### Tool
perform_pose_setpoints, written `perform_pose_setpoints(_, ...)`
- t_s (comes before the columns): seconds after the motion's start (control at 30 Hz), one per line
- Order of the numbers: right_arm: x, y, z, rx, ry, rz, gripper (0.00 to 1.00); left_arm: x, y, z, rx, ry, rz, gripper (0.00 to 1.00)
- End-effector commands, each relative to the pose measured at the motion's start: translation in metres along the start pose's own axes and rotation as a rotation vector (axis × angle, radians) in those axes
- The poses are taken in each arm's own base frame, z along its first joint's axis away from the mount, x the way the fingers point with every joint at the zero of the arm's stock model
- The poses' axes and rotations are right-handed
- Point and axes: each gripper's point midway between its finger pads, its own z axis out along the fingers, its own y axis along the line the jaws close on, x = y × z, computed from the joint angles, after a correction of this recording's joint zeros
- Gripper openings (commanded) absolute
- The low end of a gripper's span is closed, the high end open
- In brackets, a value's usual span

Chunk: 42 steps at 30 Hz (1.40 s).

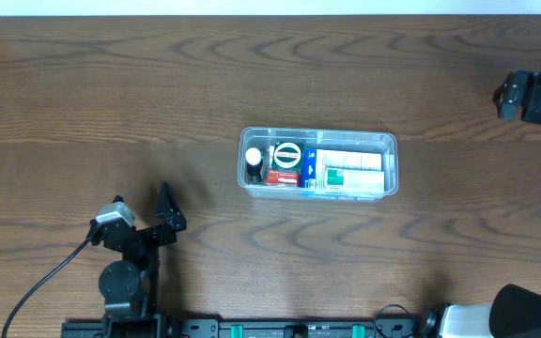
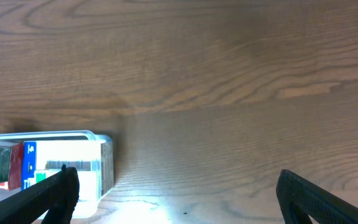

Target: Pack container

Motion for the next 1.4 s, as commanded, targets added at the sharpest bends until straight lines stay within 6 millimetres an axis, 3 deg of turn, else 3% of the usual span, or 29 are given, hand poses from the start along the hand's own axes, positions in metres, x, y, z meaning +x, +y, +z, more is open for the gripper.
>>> perform_pose_setpoints(0.0, 0.000, -0.003, 0.001, 0.003, 0.001, 0.021, 0.99, 0.016, 0.008, 0.001, -0.028, 0.050, 0.020, 0.98)
perform_pose_setpoints(1.23, 0.001, -0.015, -0.001, 0.020, 0.000, 0.049, 0.99, 0.016, 0.008, 0.001, -0.028, 0.050, 0.020, 0.98)
perform_pose_setpoints(1.37, 0.000, -0.009, -0.012, 0.020, -0.028, 0.036, 0.99, 0.016, 0.008, 0.001, -0.028, 0.050, 0.020, 0.98)
